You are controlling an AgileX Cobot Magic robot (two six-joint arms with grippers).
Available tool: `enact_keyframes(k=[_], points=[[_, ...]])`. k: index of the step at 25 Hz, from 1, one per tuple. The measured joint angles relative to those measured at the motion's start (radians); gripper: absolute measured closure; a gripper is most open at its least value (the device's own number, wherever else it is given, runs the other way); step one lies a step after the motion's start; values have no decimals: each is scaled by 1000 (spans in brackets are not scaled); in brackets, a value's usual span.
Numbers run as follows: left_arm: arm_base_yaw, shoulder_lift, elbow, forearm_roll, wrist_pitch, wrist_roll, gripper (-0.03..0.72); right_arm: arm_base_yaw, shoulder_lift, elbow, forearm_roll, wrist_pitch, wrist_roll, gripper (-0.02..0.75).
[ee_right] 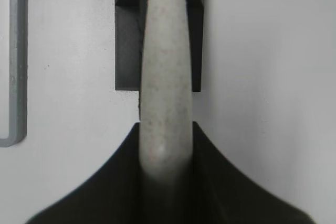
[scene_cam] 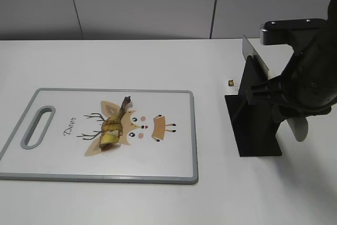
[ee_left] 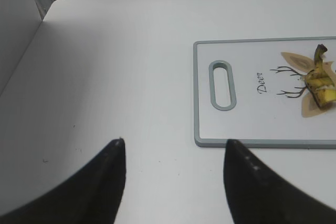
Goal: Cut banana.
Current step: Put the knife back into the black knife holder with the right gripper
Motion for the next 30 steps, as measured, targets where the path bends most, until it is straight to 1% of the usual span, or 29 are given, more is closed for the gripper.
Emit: enact_keyframes(k=[3, 4, 5, 6, 9, 10, 11, 12, 15, 17, 22, 25, 28, 30], points=[[0, 0, 0, 0, 0, 0, 114, 0, 1, 0, 7, -1, 0, 577], [0, 0, 0, 0, 0, 0, 114, 0, 1, 0, 15, -1, 0, 564], [0, 0, 0, 0, 0, 0, 114, 0, 1, 0, 18, -3, 0, 528], [0, 0, 0, 0, 0, 0, 114, 0, 1, 0, 22, -4, 1, 481], [0, 0, 0, 0, 0, 0, 114, 0, 1, -3, 45, -5, -6, 258], [0, 0, 0, 0, 0, 0, 114, 0, 1, -8, 49, -1, -7, 198], [0, 0, 0, 0, 0, 0, 114, 0, 1, -16, 52, 11, -8, 140], [0, 0, 0, 0, 0, 0, 114, 0, -1, -29, 54, 25, -13, 108], [0, 0, 0, 0, 0, -1, 114, 0, -29, -68, 59, 72, -58, 83], [0, 0, 0, 0, 0, -1, 114, 0, -70, -84, 79, 91, -138, 80], [0, 0, 0, 0, 0, -1, 114, 1, -243, -85, 226, 143, -430, 80], [0, 0, 0, 0, 0, -1, 114, 1, -367, -48, 268, 159, -535, 83], [0, 0, 0, 0, 0, -1, 114, 1, -506, 21, 273, 161, -613, 94], [0, 0, 0, 0, 0, -1, 114, 1, -595, 76, 274, 160, -631, 104]])
